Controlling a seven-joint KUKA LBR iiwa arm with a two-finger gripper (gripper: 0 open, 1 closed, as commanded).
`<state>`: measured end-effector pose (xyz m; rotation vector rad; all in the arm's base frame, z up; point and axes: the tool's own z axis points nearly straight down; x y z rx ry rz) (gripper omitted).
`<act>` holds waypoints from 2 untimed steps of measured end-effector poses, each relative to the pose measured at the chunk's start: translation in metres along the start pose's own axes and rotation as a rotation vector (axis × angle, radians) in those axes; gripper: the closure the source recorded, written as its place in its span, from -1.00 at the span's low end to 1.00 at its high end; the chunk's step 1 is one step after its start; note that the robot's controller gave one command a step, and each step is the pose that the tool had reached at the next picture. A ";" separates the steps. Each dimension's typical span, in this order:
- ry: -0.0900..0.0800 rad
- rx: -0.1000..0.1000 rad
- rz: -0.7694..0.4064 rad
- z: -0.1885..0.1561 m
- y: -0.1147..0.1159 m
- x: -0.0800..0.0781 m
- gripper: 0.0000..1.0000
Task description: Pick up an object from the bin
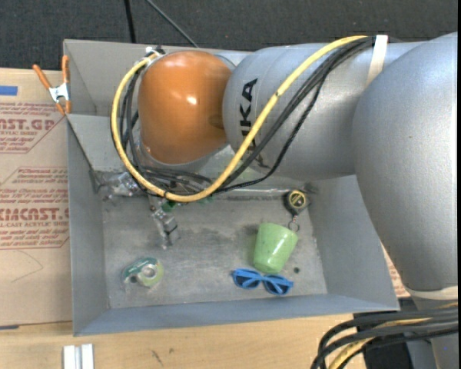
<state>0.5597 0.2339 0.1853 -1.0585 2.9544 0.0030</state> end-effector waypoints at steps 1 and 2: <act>0.012 -0.005 0.010 0.077 0.039 0.044 -1.00; 0.005 0.000 -0.089 0.117 0.001 0.049 -1.00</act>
Offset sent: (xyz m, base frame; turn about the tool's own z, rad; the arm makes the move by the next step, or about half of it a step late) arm -0.0535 0.0015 -0.0718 0.0126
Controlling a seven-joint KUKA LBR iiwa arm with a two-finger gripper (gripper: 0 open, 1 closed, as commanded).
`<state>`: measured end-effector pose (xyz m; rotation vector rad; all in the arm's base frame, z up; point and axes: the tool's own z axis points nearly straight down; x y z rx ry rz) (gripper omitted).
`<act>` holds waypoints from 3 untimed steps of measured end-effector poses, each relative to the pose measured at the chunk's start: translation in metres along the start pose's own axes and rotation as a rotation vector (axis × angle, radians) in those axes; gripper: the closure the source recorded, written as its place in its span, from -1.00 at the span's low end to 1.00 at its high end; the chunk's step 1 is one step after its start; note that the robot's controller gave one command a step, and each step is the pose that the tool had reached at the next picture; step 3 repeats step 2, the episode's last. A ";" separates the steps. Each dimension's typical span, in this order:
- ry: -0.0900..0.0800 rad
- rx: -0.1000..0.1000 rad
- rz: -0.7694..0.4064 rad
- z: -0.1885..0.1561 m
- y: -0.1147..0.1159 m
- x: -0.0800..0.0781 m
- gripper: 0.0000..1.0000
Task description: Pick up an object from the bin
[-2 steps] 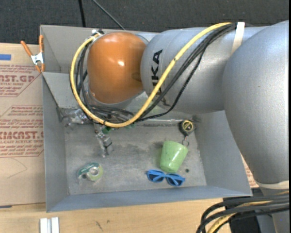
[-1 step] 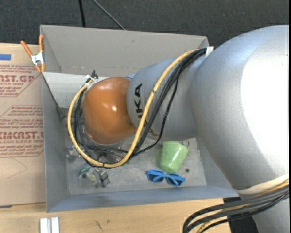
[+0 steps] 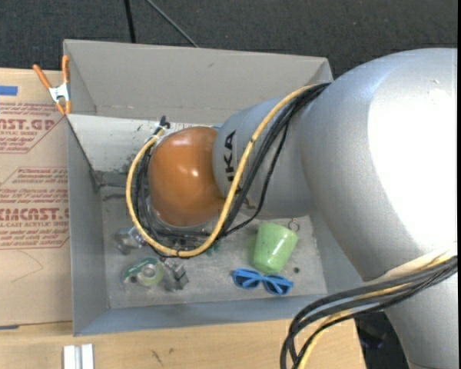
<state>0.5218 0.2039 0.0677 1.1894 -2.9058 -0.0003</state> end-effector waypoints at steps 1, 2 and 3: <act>-0.005 0.000 -0.001 -0.002 0.001 -0.002 1.00; -0.010 0.004 0.064 -0.158 0.012 0.036 1.00; -0.010 0.004 0.064 -0.158 0.012 0.036 1.00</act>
Offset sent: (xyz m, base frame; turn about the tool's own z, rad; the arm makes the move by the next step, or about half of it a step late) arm 0.0000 0.0000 0.0000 0.0000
